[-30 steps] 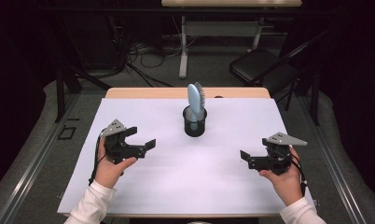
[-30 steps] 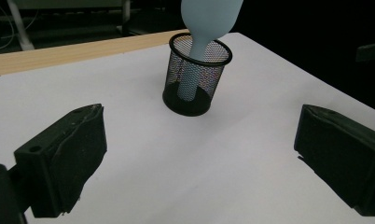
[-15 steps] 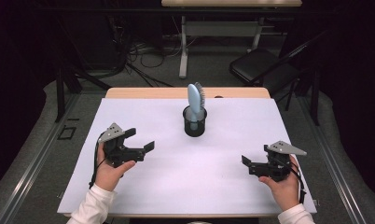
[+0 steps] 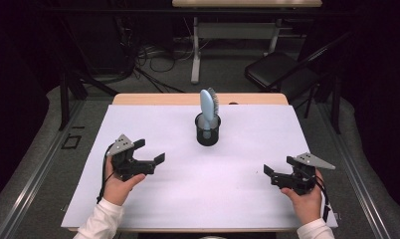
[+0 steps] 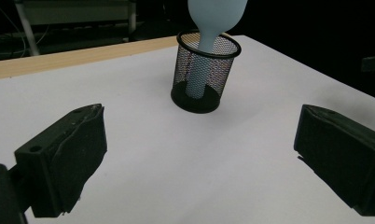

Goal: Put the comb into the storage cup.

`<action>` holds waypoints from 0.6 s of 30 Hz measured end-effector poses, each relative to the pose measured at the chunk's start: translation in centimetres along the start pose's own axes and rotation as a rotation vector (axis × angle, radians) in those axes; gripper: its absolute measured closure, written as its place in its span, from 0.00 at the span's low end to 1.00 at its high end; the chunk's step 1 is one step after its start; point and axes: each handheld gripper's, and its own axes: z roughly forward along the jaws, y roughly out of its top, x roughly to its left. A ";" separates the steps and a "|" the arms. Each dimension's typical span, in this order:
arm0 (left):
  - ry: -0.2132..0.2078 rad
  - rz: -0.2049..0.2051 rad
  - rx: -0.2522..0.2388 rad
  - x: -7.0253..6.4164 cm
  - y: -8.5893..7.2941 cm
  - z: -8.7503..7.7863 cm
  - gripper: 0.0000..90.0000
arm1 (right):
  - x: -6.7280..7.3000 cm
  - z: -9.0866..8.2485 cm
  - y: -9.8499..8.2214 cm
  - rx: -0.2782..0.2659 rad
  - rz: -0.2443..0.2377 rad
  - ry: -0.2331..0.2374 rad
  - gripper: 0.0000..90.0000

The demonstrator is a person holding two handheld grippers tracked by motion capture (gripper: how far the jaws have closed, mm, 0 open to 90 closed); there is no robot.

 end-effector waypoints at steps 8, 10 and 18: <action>0.006 0.000 -0.005 0.3 -0.4 0.1 0.03 | -0.9 0.0 -0.6 -0.006 0.033 -0.011 0.04; 0.007 0.000 0.001 0.3 -0.5 0.2 0.03 | -1.0 0.0 -0.7 -0.002 0.046 -0.010 0.04; 0.010 -0.004 0.005 0.4 -0.7 0.3 0.03 | -1.2 0.4 -1.0 0.014 0.054 -0.012 0.04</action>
